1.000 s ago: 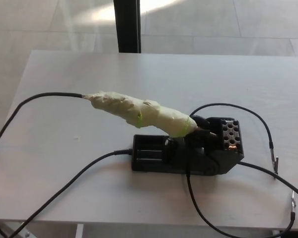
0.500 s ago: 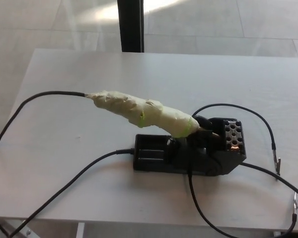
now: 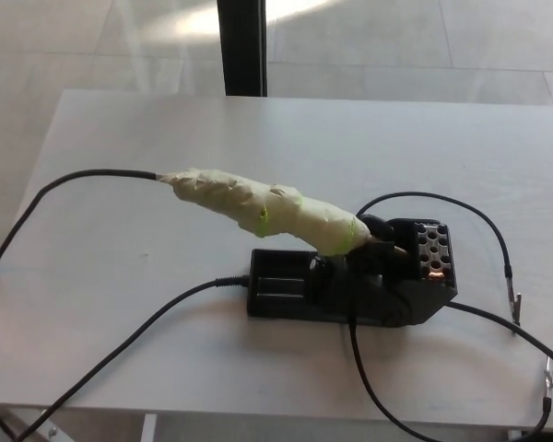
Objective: Use the left hand of the robot to grab the soldering gun kept on the middle of the table and pull it out of its base and keep it on the left side of the base
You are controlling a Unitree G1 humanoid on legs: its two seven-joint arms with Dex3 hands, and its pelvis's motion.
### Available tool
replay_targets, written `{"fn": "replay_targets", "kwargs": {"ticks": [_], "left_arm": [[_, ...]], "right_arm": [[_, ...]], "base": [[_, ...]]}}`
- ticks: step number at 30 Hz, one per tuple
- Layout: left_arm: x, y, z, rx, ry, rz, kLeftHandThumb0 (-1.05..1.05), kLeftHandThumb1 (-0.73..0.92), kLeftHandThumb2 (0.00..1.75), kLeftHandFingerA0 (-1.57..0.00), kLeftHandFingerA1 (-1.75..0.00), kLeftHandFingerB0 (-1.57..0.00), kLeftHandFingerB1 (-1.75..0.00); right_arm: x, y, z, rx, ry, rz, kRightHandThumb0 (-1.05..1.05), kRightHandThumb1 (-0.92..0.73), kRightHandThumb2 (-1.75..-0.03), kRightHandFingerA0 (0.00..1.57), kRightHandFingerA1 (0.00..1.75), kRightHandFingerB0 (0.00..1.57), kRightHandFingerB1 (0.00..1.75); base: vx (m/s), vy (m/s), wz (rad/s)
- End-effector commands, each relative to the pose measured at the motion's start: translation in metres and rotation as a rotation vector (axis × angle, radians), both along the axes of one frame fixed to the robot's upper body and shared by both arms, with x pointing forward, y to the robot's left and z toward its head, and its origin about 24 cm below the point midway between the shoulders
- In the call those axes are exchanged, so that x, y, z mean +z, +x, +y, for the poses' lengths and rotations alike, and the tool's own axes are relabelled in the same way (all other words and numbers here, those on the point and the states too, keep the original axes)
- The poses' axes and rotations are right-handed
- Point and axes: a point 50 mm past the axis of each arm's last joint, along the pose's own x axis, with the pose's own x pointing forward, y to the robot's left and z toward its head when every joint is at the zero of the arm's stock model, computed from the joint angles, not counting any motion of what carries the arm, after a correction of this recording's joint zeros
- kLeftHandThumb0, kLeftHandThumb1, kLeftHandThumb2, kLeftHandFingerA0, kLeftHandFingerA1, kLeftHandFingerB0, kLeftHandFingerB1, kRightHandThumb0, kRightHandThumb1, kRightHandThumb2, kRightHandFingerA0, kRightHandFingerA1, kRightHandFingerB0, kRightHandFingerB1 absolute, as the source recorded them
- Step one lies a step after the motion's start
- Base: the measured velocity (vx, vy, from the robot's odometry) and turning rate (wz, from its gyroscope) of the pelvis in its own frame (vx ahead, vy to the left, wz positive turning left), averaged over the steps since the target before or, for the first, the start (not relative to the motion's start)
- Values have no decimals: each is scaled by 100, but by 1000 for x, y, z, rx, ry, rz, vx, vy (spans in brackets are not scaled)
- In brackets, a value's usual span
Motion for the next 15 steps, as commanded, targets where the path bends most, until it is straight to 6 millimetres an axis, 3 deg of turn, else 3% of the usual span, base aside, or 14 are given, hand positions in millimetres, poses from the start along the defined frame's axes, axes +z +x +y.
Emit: {"fn": "replay_targets", "kwargs": {"ticks": [1,2,3,4,5,7,8,11,12,14,15], "left_arm": [[68,52,-94,-430,446,-34,-47,52,71,-23,-49,-23,-43],[69,54,-97,-434,462,-25,-47,52,71,-23,-49,-23,-43],[71,56,-103,-460,471,-21,-48,53,72,-17,-49,-19,-42],[81,67,-132,-564,526,18,-56,61,59,-15,-46,-21,-33],[84,70,-141,-589,544,33,-56,61,59,-15,-46,-21,-33],[93,81,-177,-702,618,45,-60,60,58,-24,-51,-26,-36],[93,85,-185,-736,632,45,-60,61,58,-26,-49,-25,-35],[84,93,-225,-929,645,84,-67,66,59,-20,-46,-25,-32],[78,93,-241,-1007,681,97,-66,65,60,-22,-50,-25,-35],[71,91,-260,-1084,700,127,-68,61,58,-25,-49,-28,-35],[67,90,-270,-1119,698,150,-68,61,59,-27,-52,-29,-36]], "right_arm": [[4,-1,-4,5,27,-6,-82,5,-107,92,132,19,98],[4,-1,-4,9,30,-7,-82,5,-107,92,132,19,98],[4,-1,-3,17,34,-11,-105,-27,-121,58,163,20,158],[4,-1,-3,25,37,-11,-83,5,-106,88,130,24,101],[3,-2,-3,24,37,-8,-83,5,-106,88,130,24,101],[3,-2,-3,28,30,1,-101,6,-112,79,136,19,108],[3,-3,-3,29,32,1,-98,5,-111,74,130,16,103],[1,-3,-1,33,45,-12,-83,8,-105,86,129,31,104],[1,-2,-2,39,44,-13,-105,-27,-119,57,163,26,162],[2,-1,-2,49,38,-4,-105,-26,-121,65,159,31,160],[2,-1,-2,51,36,-3,-105,-26,-121,60,162,28,164]], "base": [[0,0,0],[0,0,0],[0,0,0],[0,0,0],[0,0,0],[0,0,0],[0,0,0],[0,0,0],[0,0,0],[0,0,0],[0,0,0]]}}
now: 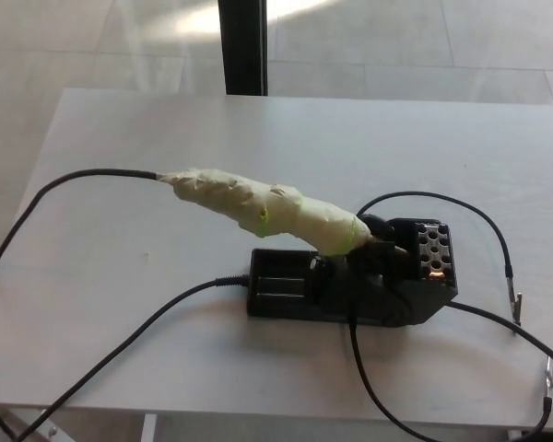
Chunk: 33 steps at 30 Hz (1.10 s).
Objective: Use the left hand of the robot to grab the soldering gun kept on the middle of the table and pull it out of its base and keep it on the left side of the base
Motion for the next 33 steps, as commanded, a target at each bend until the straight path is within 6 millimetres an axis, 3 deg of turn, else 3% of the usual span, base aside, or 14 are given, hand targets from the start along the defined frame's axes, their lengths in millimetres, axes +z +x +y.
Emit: {"fn": "replay_targets", "kwargs": {"ticks": [1,3,5,8,16,24,25,27,28,30,31,32,33], "left_arm": [[-3,7,-136,-501,420,205,-68,61,59,-27,-52,-29,-36],[-8,5,-145,-530,446,220,-71,62,58,-29,-54,-29,-39],[-25,-1,-166,-621,454,236,-76,62,62,-29,-58,-29,-43],[-45,-6,-184,-680,471,367,-75,71,62,-27,-53,-27,-38],[-86,-10,-202,-777,506,528,-75,74,62,-26,-54,-25,-39],[-88,0,-215,-743,564,582,-77,76,63,-25,-50,-26,-35],[-88,1,-216,-741,570,577,-77,76,63,-26,-51,-27,-37],[-87,2,-217,-736,574,571,-77,76,63,-26,-51,-27,-37],[-86,3,-220,-745,581,565,-77,77,63,-26,-52,-27,-37],[-86,5,-221,-751,580,575,-78,77,63,-26,-50,-26,-37],[-88,4,-224,-765,611,665,-39,43,104,-3,-53,0,-49],[-88,3,-225,-765,613,675,-39,43,104,-3,-53,0,-49],[-90,3,-225,-769,655,695,-91,65,102,-2,-49,-9,-38]], "right_arm": [[4,-1,-3,28,21,-9,-105,-26,-121,60,162,28,164],[4,-1,-3,22,28,-14,-105,-25,-121,63,159,31,161],[5,-1,-3,31,25,-14,-105,-24,-121,61,163,30,164],[6,1,-4,33,32,-21,-105,-23,-121,63,159,32,161],[7,2,-4,46,41,-29,-105,-23,-120,59,158,33,159],[9,5,-5,61,33,-21,-105,-21,-118,68,153,43,153],[9,4,-5,55,39,-27,-105,-22,-130,90,150,54,138],[10,6,-5,51,42,-35,-105,-22,-130,90,150,54,138],[10,6,-5,53,36,-26,-105,-19,-117,79,149,48,148],[12,9,-6,67,24,-22,-105,-19,-118,80,148,52,149],[13,10,-5,77,15,-20,-105,-16,-125,87,143,59,138],[14,11,-6,79,12,-19,-105,-16,-125,87,143,59,138],[14,11,-6,81,9,-20,-105,-20,-117,85,145,56,146]], "base": [[0,0,0],[0,0,0],[0,0,0],[0,0,0],[0,0,0],[0,0,0],[0,0,0],[0,0,0],[0,0,0],[0,0,0],[0,0,0],[0,0,0],[0,0,0]]}}
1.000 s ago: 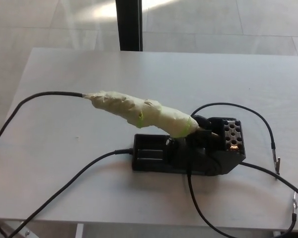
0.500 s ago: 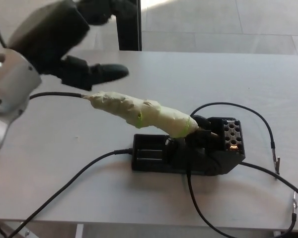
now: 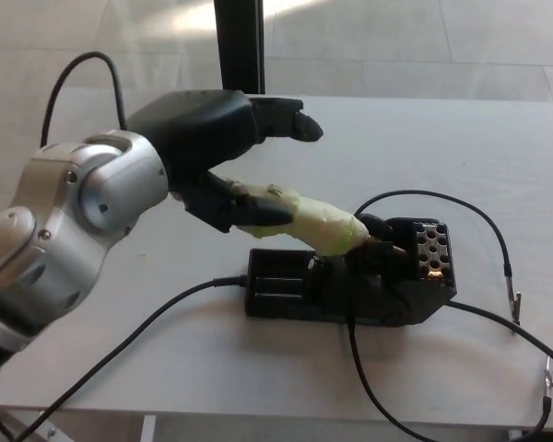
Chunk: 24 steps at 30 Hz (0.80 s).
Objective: Use the left hand of the robot to grab the soldering gun kept on the middle of the table and pull it out of its base and keep it on the left side of the base
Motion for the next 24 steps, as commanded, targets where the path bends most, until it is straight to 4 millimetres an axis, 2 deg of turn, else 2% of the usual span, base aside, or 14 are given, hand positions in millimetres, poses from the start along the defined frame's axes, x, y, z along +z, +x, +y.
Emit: {"fn": "replay_targets", "kwargs": {"ticks": [1,2,7,11,13,15,16,18,19,20,21,22,23,24], "left_arm": [[-5,2,0,7,214,89,-80,80,65,-7,-41,-9,-26],[-9,0,-1,-12,292,86,-86,62,100,-3,-37,-6,-25],[-18,-2,-4,-8,400,115,-93,60,92,0,-14,0,-1],[-22,-4,-9,0,420,140,-90,56,89,0,-15,0,0],[-24,-6,-13,-1,434,157,-87,55,87,0,-15,0,0],[-26,-9,-17,-8,443,176,-72,53,76,0,0,0,-2],[-27,-10,-18,-13,435,185,-88,54,87,0,-17,0,0],[-31,-13,-20,-25,446,162,-89,56,88,0,-21,0,0],[-33,-14,-23,-21,408,140,-78,51,87,0,-45,0,-10],[-34,-15,-23,-20,397,134,-75,61,93,-52,-85,0,-10],[-35,-15,-24,-19,366,127,-64,64,59,-58,-91,0,-24],[-39,-16,-25,-13,290,110,-64,50,85,-88,-93,-1,-34],[-41,-17,-25,-3,244,99,-64,50,85,-88,-93,-1,-34],[-45,-18,-27,41,165,96,-58,69,62,-105,-89,-9,-39]], "right_arm": [[11,4,-6,9,-24,-28,-105,-14,-123,91,144,61,139],[12,5,-6,8,-17,-38,-105,-14,-122,94,146,61,140],[15,11,-6,29,-19,-41,-105,-16,-123,99,141,61,135],[18,17,-5,55,-39,-35,-105,-14,-123,106,139,61,138],[19,18,-5,66,-48,-25,-105,-21,-114,95,138,59,144],[21,20,-6,70,-56,-25,-105,-21,-113,106,133,55,144],[22,21,-6,73,-58,-31,-105,-22,-111,108,132,57,145],[23,24,-6,85,-62,-30,-105,-15,-121,108,136,62,136],[24,24,-5,88,-69,-30,-105,-16,-121,109,135,62,135],[24,24,-5,88,-71,-31,-105,-20,-121,105,132,61,127],[23,24,-6,82,-72,-30,-105,-22,-112,109,131,58,143],[23,23,-6,72,-75,-29,-105,-18,-120,114,134,63,134],[23,23,-6,70,-77,-30,-105,-18,-120,114,134,63,134],[24,23,-6,72,-85,-29,-105,-20,-121,127,129,62,134]], "base": [[0,0,0],[0,0,0],[0,0,0],[0,0,0],[0,0,0],[0,0,0],[0,0,0],[0,0,0],[0,0,0],[0,0,0],[0,0,0],[0,0,0],[0,0,0],[0,0,0]]}}
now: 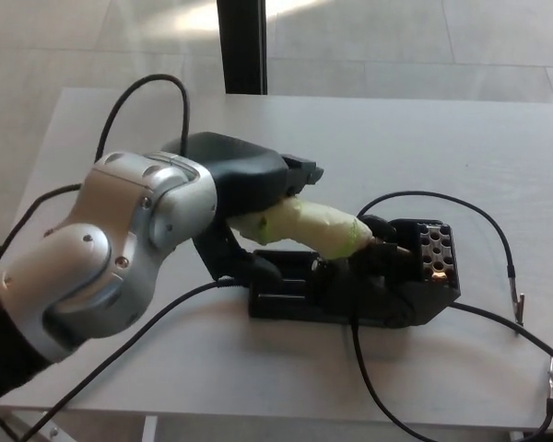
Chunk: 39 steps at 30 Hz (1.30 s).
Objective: Use the left hand of the robot to grab the soldering gun kept on the middle of the table and pull it out of its base and keep it on the left side of the base
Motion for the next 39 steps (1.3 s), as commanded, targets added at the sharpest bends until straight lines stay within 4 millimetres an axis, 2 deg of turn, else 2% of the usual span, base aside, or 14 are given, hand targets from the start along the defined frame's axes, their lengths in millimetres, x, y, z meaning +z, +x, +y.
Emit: {"fn": "replay_targets", "kwargs": {"ticks": [1,4,5,7,9,11,12,14,22,34,35,36,38,39], "left_arm": [[-21,-8,-4,85,-219,-4,-45,53,97,-107,-100,0,-48],[-23,-10,-7,130,-339,-11,-38,61,103,-95,-98,-11,-53],[-22,-12,-11,145,-382,-48,-36,88,69,-77,-140,-25,-51],[-22,-13,-12,136,-386,-79,-31,91,68,-72,-131,-28,-50],[-25,-15,-13,124,-460,-102,-13,82,77,-73,-157,-43,-51],[-25,-19,-12,124,-488,-138,-2,60,100,-91,-158,-89,-100],[-24,-21,-13,117,-483,-150,-6,67,86,-82,-175,-68,-153],[-23,-21,-14,111,-478,-154,-8,72,83,-81,-175,-60,-170],[-29,-18,-13,126,-418,-132,-8,62,102,-85,-175,-66,-159],[-30,-14,-6,130,-387,-128,-8,63,102,-85,-175,-63,-166],[-27,-13,-4,122,-390,-133,-13,57,110,-118,-145,-91,-127],[-24,-12,-3,121,-389,-147,-6,64,103,-84,-175,-65,-162],[-21,-10,-1,112,-405,-153,-8,61,110,-86,-175,-65,-163],[-8,-5,5,138,-399,-156,-10,63,103,-83,-175,-64,-162]], "right_arm": [[9,1,-5,7,-53,-9,-105,-27,-114,115,136,62,144],[8,-1,-5,3,-46,-12,-105,-22,-120,108,133,67,136],[10,-1,-6,2,-41,-28,-105,-26,-112,118,124,66,139],[9,-2,-6,5,-49,-27,-105,-21,-120,119,123,69,132],[8,-4,-6,-3,-46,-14,-105,-22,-117,124,116,74,128],[8,2,-4,10,-48,0,-105,-26,-116,141,102,83,124],[8,2,-4,15,-54,4,-105,-29,-114,147,99,84,126],[8,2,-4,22,-58,17,-105,-32,-115,148,95,81,124],[15,10,-5,55,-93,19,-105,-44,-112,156,87,128,92],[21,18,-5,56,-105,2,-105,-55,-124,157,97,140,91],[21,19,-5,51,-106,-3,-105,-54,-127,157,103,141,93],[22,19,-5,58,-122,1,-105,-55,-133,157,110,143,94],[24,20,-5,52,-133,-2,-105,-71,-112,157,112,151,84],[25,21,-6,39,-139,-4,-105,-61,-135,157,122,148,96]], "base": [[0,0,0],[0,0,0],[0,0,0],[0,0,0],[0,0,0],[0,0,0],[0,0,0],[0,0,0],[0,0,0],[0,0,0],[0,0,0],[0,0,0],[0,0,0],[0,0,0]]}}
